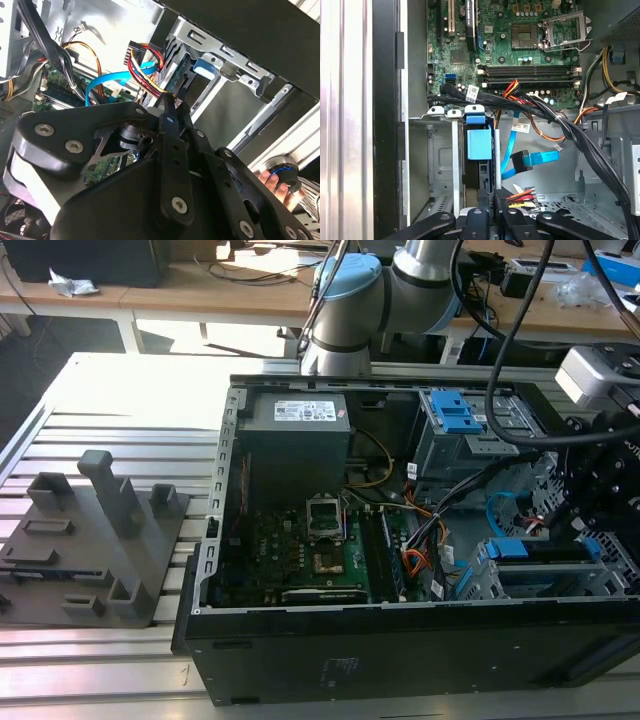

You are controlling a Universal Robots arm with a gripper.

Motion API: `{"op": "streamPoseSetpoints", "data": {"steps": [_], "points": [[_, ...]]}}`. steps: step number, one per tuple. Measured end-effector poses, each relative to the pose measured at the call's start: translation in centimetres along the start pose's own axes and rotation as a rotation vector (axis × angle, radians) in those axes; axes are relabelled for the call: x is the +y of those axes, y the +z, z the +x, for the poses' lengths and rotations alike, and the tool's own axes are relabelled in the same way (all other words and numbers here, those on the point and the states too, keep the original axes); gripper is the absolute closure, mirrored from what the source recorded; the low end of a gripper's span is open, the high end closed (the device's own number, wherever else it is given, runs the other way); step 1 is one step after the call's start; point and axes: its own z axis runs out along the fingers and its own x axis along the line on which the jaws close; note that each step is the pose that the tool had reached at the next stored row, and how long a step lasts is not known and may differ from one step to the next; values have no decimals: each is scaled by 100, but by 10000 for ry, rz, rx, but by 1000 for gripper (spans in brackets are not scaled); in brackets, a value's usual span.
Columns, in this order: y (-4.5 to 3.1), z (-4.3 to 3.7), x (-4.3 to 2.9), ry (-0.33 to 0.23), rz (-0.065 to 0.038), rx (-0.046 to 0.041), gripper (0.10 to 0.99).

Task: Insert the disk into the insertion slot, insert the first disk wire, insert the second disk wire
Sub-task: 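Insert the first disk wire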

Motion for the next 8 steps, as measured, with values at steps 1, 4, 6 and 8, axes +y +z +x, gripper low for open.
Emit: {"op": "streamPoseSetpoints", "data": {"steps": [1, 4, 6, 8], "points": [[12, 1, -3, 1, -1, 3, 918], [32, 0, -20, -1, -1, 8, 918], [44, -1, -36, -3, -2, 7, 918], [56, -1, -42, -4, 0, 4, 918]]}}
